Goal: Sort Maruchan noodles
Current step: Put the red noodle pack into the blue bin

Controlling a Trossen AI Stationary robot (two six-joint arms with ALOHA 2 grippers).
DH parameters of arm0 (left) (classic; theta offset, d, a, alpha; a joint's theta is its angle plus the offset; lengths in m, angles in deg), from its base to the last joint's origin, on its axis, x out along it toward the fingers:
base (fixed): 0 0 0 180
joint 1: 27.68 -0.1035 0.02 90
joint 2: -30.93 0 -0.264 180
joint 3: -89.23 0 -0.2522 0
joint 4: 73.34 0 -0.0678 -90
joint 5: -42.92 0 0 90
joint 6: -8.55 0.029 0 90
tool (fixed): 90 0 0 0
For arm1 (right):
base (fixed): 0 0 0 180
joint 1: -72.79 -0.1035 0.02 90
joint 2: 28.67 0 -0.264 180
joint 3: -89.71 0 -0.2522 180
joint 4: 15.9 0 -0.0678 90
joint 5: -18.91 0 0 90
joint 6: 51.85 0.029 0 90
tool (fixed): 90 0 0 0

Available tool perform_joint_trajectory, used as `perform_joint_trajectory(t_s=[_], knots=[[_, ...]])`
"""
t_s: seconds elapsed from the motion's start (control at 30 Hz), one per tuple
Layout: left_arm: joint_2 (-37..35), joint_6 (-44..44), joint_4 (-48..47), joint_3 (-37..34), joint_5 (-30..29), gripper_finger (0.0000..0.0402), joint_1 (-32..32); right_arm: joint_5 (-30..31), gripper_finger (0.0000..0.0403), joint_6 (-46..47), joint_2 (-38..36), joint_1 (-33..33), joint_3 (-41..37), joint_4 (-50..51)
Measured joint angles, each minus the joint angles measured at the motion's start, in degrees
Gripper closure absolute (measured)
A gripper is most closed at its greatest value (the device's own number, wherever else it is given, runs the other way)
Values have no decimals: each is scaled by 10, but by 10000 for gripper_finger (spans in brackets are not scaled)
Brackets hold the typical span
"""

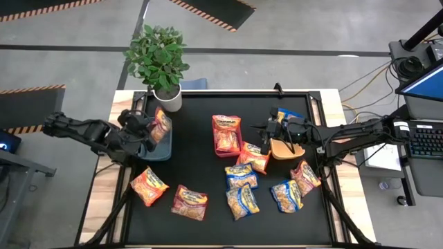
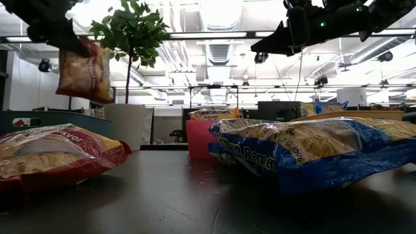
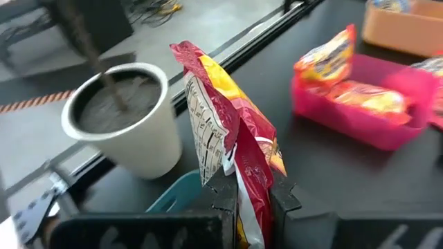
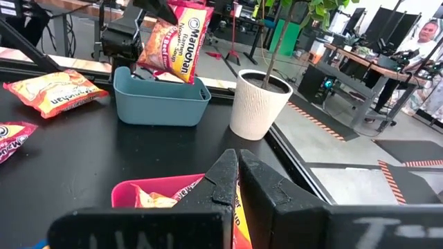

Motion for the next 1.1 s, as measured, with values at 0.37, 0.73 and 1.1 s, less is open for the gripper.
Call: perform_joint_trajectory(t_s=[0.37, 0.73, 1.1], knots=[[8, -50, -18, -4, -29, 395, 0, 0, 394, 0, 0, 0, 0, 0], [54, -252, -88, -39, -77, 395, -9, 0, 394, 4, 0, 0, 0, 0], [135, -353, -46, -95, -60, 395, -9, 0, 394, 5, 0, 0, 0, 0]])
